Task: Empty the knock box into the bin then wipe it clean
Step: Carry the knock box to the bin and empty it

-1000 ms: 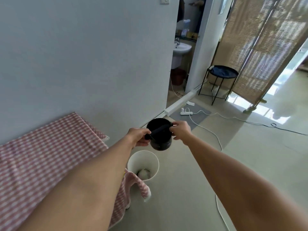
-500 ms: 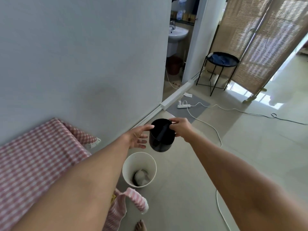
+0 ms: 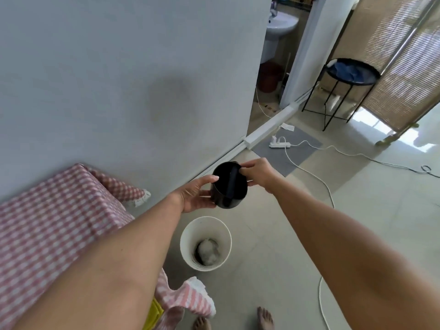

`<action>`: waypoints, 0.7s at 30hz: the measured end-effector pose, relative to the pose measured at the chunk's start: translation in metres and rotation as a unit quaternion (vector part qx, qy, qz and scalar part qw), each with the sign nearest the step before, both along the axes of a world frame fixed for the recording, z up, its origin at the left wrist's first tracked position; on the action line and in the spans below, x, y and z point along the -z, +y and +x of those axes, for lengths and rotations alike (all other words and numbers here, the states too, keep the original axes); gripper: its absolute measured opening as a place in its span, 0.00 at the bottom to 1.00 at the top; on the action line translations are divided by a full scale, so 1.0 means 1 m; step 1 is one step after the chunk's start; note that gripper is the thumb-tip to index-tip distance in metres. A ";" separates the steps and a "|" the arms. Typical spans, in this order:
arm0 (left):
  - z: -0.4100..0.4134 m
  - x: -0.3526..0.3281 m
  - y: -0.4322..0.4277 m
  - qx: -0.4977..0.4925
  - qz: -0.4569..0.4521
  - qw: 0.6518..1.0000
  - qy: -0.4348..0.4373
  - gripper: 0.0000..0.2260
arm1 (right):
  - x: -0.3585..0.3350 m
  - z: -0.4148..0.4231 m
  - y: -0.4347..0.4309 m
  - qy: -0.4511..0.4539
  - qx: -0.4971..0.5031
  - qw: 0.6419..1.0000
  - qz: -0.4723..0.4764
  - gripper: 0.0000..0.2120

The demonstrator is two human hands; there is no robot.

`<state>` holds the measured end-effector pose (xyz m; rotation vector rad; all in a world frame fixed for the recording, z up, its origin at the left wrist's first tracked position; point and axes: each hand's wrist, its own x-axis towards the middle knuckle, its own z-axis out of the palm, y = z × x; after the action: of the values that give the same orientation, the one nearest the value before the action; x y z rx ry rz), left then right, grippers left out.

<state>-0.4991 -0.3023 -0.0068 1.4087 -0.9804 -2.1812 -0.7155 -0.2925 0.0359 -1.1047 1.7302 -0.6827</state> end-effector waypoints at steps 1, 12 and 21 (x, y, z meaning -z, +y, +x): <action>-0.001 0.003 -0.002 -0.019 0.000 1.000 -0.003 0.30 | 0.006 0.001 -0.007 0.015 -0.010 1.000 0.004 0.12; -0.016 0.055 0.011 -0.221 0.038 0.974 0.006 0.19 | 0.073 0.008 -0.063 0.052 -0.134 0.989 0.027 0.10; -0.010 0.146 0.041 -0.349 0.106 0.931 0.003 0.22 | 0.184 0.035 -0.070 0.076 -0.200 0.975 0.054 0.08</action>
<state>-0.5086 -0.2615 -0.1526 1.5353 -0.1700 -1.7678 -0.6801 -0.3624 -0.1478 -1.4042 1.5807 -0.2554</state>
